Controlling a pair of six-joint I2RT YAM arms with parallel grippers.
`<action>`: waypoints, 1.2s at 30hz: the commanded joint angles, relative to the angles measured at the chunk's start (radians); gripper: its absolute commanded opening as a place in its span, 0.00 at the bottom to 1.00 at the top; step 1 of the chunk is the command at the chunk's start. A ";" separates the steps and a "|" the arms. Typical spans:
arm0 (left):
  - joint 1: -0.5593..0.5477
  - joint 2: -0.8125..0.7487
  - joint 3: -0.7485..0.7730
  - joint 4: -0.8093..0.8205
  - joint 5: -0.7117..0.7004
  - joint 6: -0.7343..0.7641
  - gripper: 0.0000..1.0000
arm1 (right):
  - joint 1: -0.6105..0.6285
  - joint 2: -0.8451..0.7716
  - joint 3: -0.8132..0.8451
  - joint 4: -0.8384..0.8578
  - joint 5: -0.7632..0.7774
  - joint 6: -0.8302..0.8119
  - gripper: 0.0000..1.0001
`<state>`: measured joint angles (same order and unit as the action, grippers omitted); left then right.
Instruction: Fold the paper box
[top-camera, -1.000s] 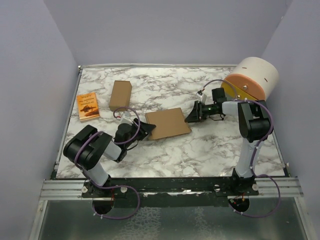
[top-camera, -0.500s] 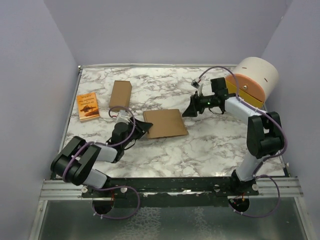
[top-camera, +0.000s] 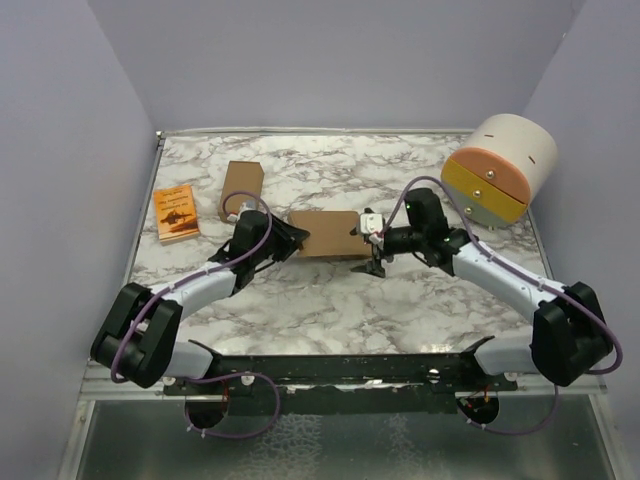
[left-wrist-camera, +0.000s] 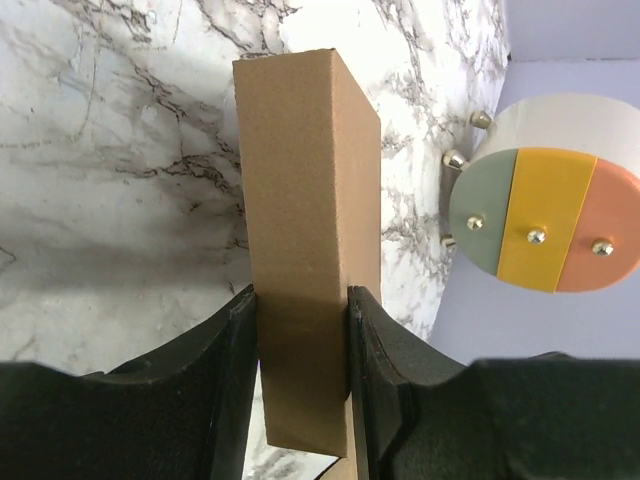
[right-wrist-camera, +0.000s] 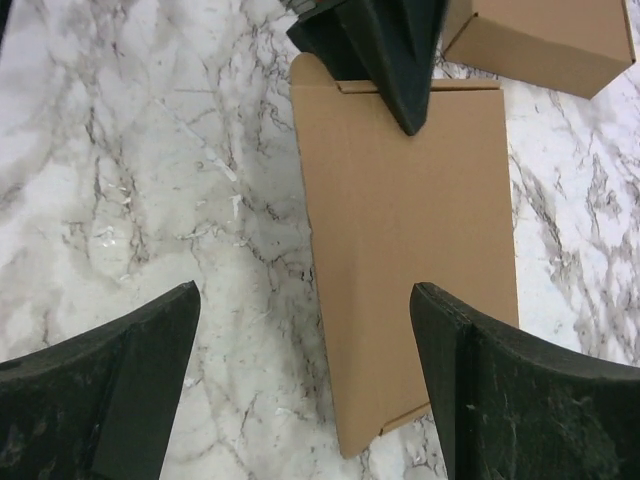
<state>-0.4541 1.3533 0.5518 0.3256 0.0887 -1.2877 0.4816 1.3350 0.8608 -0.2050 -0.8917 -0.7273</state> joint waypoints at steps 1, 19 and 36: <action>0.010 -0.031 0.059 -0.210 0.004 -0.116 0.18 | 0.119 0.004 -0.066 0.190 0.293 -0.093 0.87; 0.029 -0.049 0.045 -0.154 0.073 -0.228 0.18 | 0.385 0.255 -0.235 0.815 0.948 -0.197 0.67; 0.045 -0.185 0.035 -0.257 -0.018 -0.246 0.72 | 0.390 0.184 -0.220 0.852 1.013 -0.119 0.28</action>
<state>-0.4133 1.2518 0.5774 0.1547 0.1390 -1.5227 0.8825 1.5845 0.6056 0.6312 0.0826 -0.9192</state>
